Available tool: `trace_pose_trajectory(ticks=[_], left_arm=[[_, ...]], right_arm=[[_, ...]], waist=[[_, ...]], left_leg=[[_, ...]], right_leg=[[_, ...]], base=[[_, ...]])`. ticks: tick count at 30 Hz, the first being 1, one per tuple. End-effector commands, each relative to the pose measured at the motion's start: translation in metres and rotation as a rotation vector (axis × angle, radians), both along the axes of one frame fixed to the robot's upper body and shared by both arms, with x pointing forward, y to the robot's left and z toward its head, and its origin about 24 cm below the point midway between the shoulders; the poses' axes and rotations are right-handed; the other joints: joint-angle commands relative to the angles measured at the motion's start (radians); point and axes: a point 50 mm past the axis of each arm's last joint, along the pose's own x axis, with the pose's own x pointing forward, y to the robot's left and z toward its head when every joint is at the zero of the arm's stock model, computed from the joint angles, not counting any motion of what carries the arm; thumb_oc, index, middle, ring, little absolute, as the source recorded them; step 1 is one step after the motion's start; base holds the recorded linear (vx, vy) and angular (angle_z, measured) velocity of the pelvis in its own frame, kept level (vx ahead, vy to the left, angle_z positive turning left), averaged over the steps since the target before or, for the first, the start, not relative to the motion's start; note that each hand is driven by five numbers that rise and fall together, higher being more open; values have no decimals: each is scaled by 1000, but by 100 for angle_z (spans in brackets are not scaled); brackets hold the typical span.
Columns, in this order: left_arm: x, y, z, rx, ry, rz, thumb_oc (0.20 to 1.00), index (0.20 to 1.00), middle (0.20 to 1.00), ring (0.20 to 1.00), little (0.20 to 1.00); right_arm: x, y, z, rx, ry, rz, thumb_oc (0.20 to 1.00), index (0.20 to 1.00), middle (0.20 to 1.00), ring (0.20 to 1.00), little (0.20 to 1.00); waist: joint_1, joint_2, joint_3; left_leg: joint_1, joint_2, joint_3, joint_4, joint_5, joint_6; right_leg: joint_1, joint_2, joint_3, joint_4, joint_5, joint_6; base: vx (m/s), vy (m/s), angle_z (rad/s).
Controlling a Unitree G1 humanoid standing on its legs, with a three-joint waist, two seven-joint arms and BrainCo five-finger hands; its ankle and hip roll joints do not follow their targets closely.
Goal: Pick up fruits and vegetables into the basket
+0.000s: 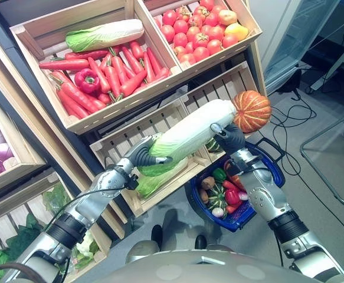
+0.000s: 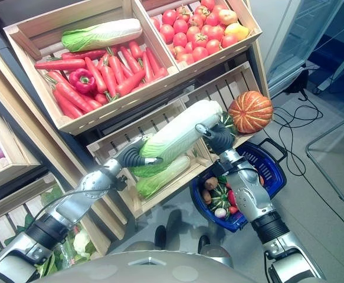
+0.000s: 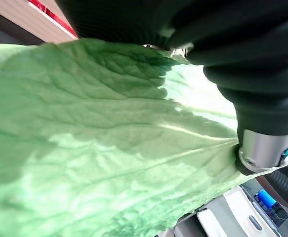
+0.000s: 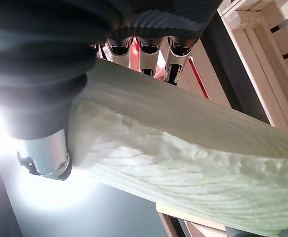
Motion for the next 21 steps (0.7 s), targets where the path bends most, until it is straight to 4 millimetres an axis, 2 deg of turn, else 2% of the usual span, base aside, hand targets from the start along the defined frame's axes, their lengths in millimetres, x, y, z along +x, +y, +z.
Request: trace_pose_trajectory(ticks=[1,2,3,4,8,14,18,20,21], left_arm=[[12,-1,15,19,-39,-24,200,200,200,200,200],[12,0,14,21,-33,-10,200,200,200,200,200],[14,2,13,25,-32,7,718,718,718,718,718],[14,3,11,32,-36,28,1000,1000,1000,1000,1000],[16,15,6,52,-51,119,1000,1000,1000,1000,1000],[12,42,-1,105,-97,289,1000,1000,1000,1000,1000],[15,53,5,110,-150,358,1000,1000,1000,1000,1000],[19,57,12,96,-197,401,1000,1000,1000,1000,1000],[19,57,12,96,-197,401,1000,1000,1000,1000,1000]], right_arm=[[-7,31,26,130,-124,146,200,200,200,200,200],[-6,29,26,134,-119,131,200,200,200,200,200],[-5,28,25,140,-112,108,200,200,200,200,200],[-3,25,24,146,-105,71,200,200,200,200,200],[-1,13,14,129,-70,-82,200,200,200,200,200],[-2,-18,-1,47,-37,-390,200,200,200,200,200],[-2,-36,-8,-5,-33,-563,200,200,200,200,200],[1,-49,-8,-29,-41,-669,200,200,200,200,200],[1,-49,-8,-29,-42,-669,200,200,200,200,200]], waist=[[8,-45,-30],[8,-44,-29],[8,-45,-28],[8,-44,-25],[6,-43,-23],[2,-40,3],[-2,-36,40],[-6,-32,79],[-6,-32,79]], left_leg=[[21,-36,30,2,-125,37],[21,-36,30,2,-124,37],[21,-36,30,2,-125,37],[20,-36,30,2,-124,38],[10,-37,29,2,-120,38],[-9,-38,35,2,-115,41],[-27,-38,38,2,-114,43],[-44,-38,45,2,-108,45],[-44,-38,46,2,-107,45]], right_leg=[[-39,-51,21,4,6,100],[-40,-51,22,4,6,100],[-40,-50,22,4,6,100],[-41,-50,23,4,7,100],[-51,-49,26,4,13,99],[-71,-47,34,4,20,97],[-87,-45,33,6,21,93],[-117,-42,29,35,13,90],[-119,-42,29,37,12,90]], base=[[0,0,0],[0,0,0],[0,0,0],[0,0,0],[0,0,0],[-13,2,-3],[-77,3,-7],[-145,1,-6],[-206,-2,-5]])
